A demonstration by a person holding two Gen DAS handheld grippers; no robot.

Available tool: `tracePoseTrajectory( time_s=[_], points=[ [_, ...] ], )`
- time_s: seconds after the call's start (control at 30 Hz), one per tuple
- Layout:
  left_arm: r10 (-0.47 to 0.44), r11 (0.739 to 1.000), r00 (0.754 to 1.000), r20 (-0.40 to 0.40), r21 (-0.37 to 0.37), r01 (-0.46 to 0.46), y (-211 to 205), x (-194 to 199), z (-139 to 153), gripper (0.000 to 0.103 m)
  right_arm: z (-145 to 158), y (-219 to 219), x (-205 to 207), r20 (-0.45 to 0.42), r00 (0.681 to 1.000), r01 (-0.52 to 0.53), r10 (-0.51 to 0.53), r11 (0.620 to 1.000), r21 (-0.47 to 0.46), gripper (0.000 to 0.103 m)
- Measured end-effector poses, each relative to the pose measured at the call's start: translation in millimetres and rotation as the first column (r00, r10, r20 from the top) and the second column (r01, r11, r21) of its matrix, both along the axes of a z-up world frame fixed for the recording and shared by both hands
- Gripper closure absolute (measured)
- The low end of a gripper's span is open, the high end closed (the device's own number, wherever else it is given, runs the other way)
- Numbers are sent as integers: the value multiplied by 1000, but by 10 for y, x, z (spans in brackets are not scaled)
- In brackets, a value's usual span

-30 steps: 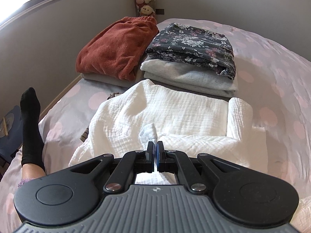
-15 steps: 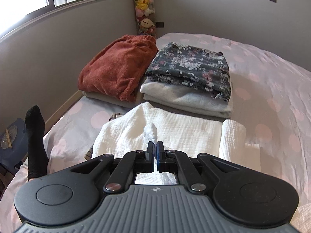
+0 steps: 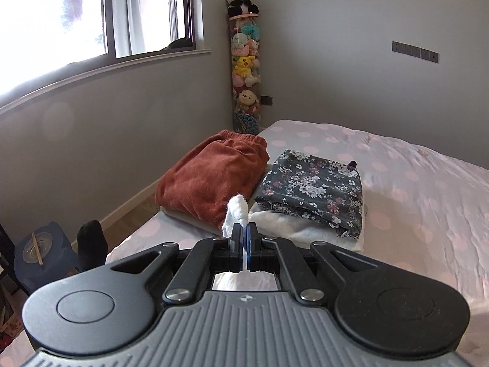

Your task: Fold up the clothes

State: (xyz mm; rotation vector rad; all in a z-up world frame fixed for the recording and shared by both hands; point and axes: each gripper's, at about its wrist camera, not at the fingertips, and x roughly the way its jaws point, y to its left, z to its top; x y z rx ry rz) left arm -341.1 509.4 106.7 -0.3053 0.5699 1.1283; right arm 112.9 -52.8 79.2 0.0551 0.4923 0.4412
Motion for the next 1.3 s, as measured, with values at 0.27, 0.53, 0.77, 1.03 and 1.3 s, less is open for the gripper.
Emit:
tracePoseTrajectory(
  time_s=[0.27,0.53,0.77,1.03,1.3],
  points=[
    [28,990,994,-107,-136,-42,-20,-210,-659,103,-710,-243,-342,-204,979,10,-14,1000,-25,97],
    [67,962,979,-191,-250,-115,-39,-568,-1274,103,-1420,-485,-684,-400,916,14,-33,999,-51,97],
    [74,964,988,-132,-244,-105,-132,-660,-1309,103,-1379,-535,-807,-361,931,40,-47,999,-27,97],
    [9,997,999,46,-71,-6,-213,-456,-451,103,-435,-539,-833,-56,997,55,-54,998,26,98],
    [-132,990,981,140,64,124,-296,53,373,103,576,-632,-749,229,966,106,-116,993,56,98]
  ],
)
